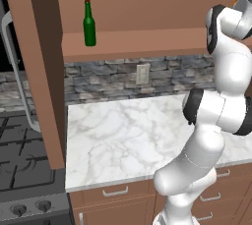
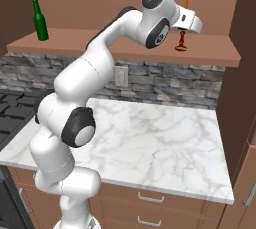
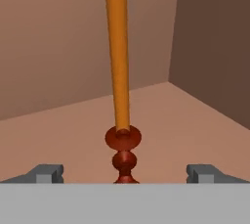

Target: Get the candle and the beer from the cabinet and move them to the dining counter.

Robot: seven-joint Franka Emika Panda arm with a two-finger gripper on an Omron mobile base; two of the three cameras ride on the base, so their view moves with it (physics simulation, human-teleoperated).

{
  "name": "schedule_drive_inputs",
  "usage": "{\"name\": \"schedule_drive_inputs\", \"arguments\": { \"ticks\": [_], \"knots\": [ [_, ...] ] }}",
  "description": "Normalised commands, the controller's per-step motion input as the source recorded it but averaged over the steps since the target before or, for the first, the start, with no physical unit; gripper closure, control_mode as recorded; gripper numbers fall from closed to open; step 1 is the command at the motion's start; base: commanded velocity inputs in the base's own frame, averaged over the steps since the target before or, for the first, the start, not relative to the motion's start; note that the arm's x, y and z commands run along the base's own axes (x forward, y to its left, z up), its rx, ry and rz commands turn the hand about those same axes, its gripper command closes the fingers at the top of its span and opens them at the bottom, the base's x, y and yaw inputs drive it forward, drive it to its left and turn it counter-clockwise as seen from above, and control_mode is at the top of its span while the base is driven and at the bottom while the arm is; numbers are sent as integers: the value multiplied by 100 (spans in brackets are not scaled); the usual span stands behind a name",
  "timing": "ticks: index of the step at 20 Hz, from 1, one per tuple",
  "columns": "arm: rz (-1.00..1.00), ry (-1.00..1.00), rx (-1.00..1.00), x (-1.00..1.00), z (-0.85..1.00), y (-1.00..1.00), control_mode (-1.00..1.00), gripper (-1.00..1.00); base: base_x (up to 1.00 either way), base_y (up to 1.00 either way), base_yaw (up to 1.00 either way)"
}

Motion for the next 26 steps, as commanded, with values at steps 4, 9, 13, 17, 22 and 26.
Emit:
{"name": "schedule_drive_inputs", "arguments": {
  "ticks": [4, 9, 13, 17, 22, 26],
  "knots": [
    [0, 5, 0, 37, 0, 0, -100, -100, 0, 0, 0],
    [0, 5, 0, 28, 0, -7, -100, -100, 0, 0, 0],
    [0, 2, 1, 13, 0, -22, -100, -100, 0, 0, 0],
    [0, 0, 1, 7, 0, -23, -100, -100, 0, 0, 0],
    [0, 1, 0, 8, 0, -10, -100, -100, 0, 0, 0],
    [0, 0, 0, 7, 0, -2, -100, -100, 0, 0, 0]
  ]
}}
